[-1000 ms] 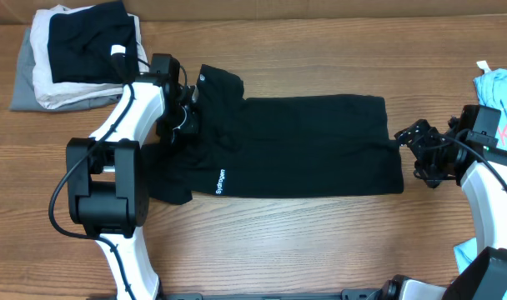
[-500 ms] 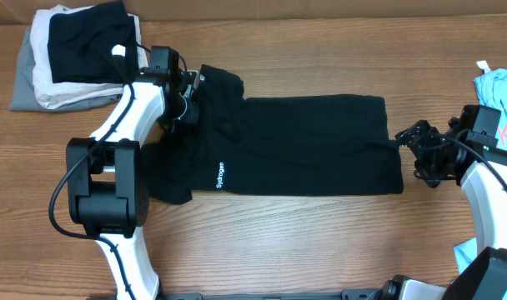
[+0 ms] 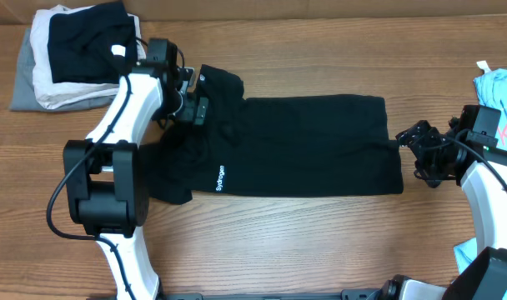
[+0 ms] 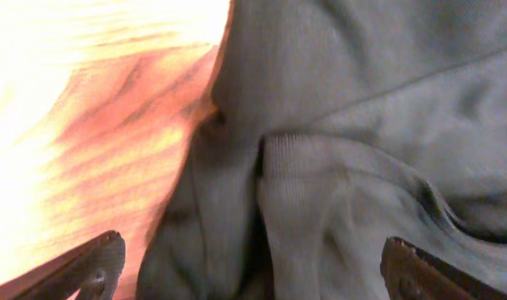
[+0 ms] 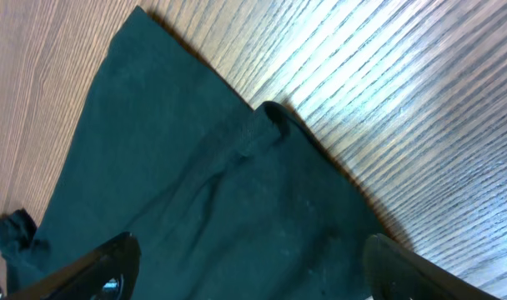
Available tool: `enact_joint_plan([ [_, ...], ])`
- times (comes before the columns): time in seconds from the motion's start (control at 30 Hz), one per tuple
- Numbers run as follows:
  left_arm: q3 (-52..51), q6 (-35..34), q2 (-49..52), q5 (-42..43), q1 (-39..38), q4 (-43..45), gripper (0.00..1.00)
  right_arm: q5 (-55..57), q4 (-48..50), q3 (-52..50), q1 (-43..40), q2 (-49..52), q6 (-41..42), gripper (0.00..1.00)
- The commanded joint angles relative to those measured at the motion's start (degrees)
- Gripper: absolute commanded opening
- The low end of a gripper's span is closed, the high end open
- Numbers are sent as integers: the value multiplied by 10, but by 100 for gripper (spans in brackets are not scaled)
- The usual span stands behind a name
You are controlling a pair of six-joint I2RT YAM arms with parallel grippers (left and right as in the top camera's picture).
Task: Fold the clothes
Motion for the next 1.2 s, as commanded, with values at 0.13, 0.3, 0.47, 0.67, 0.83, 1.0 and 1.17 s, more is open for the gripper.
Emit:
enact_joint_plan([
  [0.13, 48, -56, 5, 71, 2, -103, 44, 5, 28, 0, 34, 27, -1, 37],
  [0.3, 0, -56, 5, 101, -8, -103, 4, -6, 100, 0, 104, 70, 5, 9],
  [0.47, -33, -70, 5, 101, -16, -94, 4, -4, 164, 0, 151, 105, 30, 8],
  [0.67, -65, -71, 5, 114, -17, -79, 4, -5, 180, 0, 153, 160, 57, 8],
  [0.83, -99, -85, 5, 77, -14, -27, 4, -7, 199, 0, 146, 211, 77, 8],
  [1.0, -101, -131, 5, -27, -1, -29, 4, -7, 192, 0, 127, 211, 81, 8],
  [1.17, -101, -199, 5, -73, 23, -45, 5, -5, 163, 0, 106, 218, 81, 8],
])
